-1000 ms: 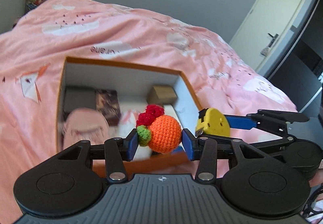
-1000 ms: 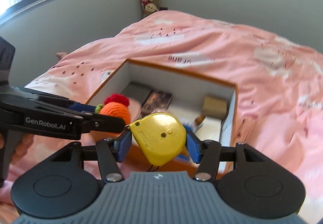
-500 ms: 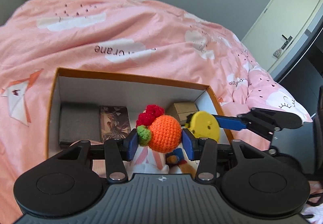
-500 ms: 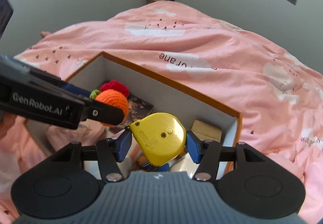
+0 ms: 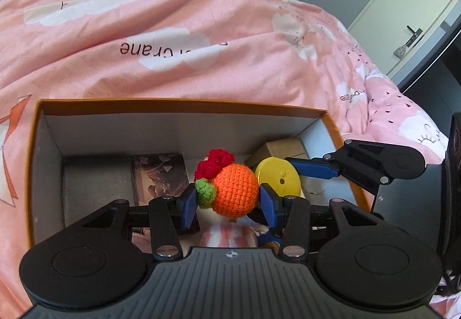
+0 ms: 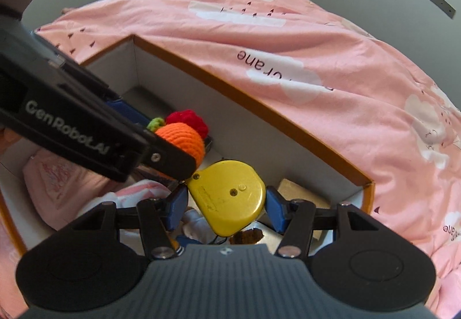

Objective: Organize objects

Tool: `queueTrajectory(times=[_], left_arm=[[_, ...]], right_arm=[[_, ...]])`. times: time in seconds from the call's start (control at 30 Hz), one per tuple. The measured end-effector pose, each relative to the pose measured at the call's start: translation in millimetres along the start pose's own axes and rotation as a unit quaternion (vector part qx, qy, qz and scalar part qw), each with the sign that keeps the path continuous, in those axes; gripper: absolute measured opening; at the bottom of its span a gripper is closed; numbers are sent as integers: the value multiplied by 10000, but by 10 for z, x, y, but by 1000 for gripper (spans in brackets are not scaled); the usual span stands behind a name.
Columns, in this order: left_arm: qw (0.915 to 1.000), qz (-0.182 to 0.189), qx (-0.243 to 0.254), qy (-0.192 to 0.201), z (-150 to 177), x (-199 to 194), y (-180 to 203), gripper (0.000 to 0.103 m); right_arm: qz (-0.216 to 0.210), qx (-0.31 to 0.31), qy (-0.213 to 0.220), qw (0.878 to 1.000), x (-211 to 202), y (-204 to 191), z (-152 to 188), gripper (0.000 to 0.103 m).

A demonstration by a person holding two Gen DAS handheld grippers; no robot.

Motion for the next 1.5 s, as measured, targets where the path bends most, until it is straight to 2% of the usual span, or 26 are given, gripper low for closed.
queueTrajectory(times=[0.17,0.5,0.53,0.6,0.7,0.9,1.0,1.1,1.2,1.3,1.5], left_arm=[[9995,-223,-116,-188,67,152,-40,52],[9987,-442,-172,-203,118,279,-63,53],[9986,-459,-182,-177,120,276,-68,54],[9986,-479,-175,-120,123,264,-75,68],[9987,-451,-228,-11,114,220,-73,79],[9977,-537,11,418,54,-8,20,83],[9949,-606,185,784,29,-200,92,83],[9896,-728,363,1182,-3,-435,173,83],[9801,-1004,624,1595,-21,-701,277,83],[9678,-1277,934,1958,-22,-962,410,86],[9474,-1562,1192,2526,34,-1441,596,88]], right_arm=[[-74,-109,-147,9998,138,7,111,60],[-76,-325,-269,9991,196,-53,180,59],[-61,-326,-271,9991,190,-55,178,59],[-45,-334,-258,9991,167,-61,165,60],[-4,-377,-229,9990,116,-70,131,61],[138,-282,-140,9994,-16,-55,95,64],[245,-118,-63,9996,-121,-41,81,72],[337,49,13,9994,-253,-43,65,72],[452,170,125,9988,-425,-65,27,74],[517,364,430,9971,-676,-120,-27,84],[802,921,1035,9871,-1108,-211,-176,91]])
Point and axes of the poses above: each gripper's, at about its wrist camera, not at the fingertips, and x roughly the way its jaws point, y to its right, z to its underside, the point moved 5 cm from there along x, roughly the way its jaws point, and after that the axes turned 15 degrees about y, right-handed, at the moved point
